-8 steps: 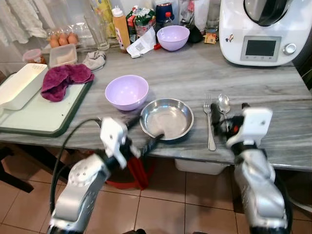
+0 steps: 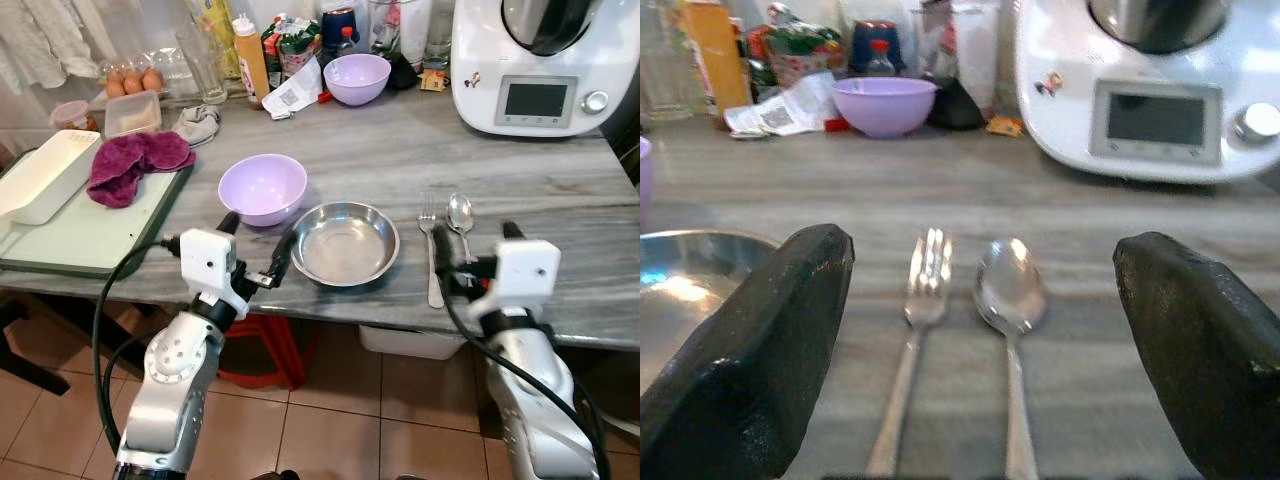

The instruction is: Setting the table

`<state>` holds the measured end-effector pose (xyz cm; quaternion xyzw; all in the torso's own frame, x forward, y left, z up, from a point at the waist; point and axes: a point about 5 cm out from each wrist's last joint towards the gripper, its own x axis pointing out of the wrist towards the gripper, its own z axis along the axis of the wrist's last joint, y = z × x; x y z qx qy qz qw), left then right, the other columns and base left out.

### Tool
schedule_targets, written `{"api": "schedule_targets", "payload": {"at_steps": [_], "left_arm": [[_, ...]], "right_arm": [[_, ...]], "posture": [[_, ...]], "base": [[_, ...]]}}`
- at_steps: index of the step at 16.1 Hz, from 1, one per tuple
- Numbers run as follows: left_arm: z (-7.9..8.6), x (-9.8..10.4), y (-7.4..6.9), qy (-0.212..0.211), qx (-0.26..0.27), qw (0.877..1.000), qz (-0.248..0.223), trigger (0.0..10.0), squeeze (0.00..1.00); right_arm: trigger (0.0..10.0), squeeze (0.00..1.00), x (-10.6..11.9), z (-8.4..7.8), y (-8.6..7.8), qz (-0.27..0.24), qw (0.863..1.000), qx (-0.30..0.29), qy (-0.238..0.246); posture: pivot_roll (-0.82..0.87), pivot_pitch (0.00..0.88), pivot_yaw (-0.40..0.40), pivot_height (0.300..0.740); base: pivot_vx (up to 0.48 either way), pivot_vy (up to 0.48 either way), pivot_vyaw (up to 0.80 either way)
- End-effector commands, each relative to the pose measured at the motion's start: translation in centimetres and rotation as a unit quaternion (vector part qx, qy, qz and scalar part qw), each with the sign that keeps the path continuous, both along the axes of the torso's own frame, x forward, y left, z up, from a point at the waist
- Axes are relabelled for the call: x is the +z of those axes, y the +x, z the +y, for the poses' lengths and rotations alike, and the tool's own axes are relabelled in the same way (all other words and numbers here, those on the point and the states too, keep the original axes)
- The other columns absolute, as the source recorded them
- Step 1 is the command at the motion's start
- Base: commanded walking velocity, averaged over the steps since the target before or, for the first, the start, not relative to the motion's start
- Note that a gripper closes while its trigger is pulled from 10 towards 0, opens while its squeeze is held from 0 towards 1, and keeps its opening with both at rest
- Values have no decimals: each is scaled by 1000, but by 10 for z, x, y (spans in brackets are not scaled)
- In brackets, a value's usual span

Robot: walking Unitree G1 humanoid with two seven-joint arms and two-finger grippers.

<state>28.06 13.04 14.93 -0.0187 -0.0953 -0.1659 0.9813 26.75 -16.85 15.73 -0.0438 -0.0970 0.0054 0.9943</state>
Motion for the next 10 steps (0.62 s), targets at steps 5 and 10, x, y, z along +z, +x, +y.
{"api": "schedule_targets", "payload": {"at_steps": [5,10], "left_arm": [[7,-15,0,54,51,997,17,10000,0],[27,-34,-6,87,100,991,28,10000,0]], "right_arm": [[10000,0,12,4,6,-2,999,-41,-12],[10000,0,2,-3,2,17,999,-36,2]], "posture": [[-137,80,102,740],[-145,76,102,740]], "base": [[0,0,0],[0,0,0]]}}
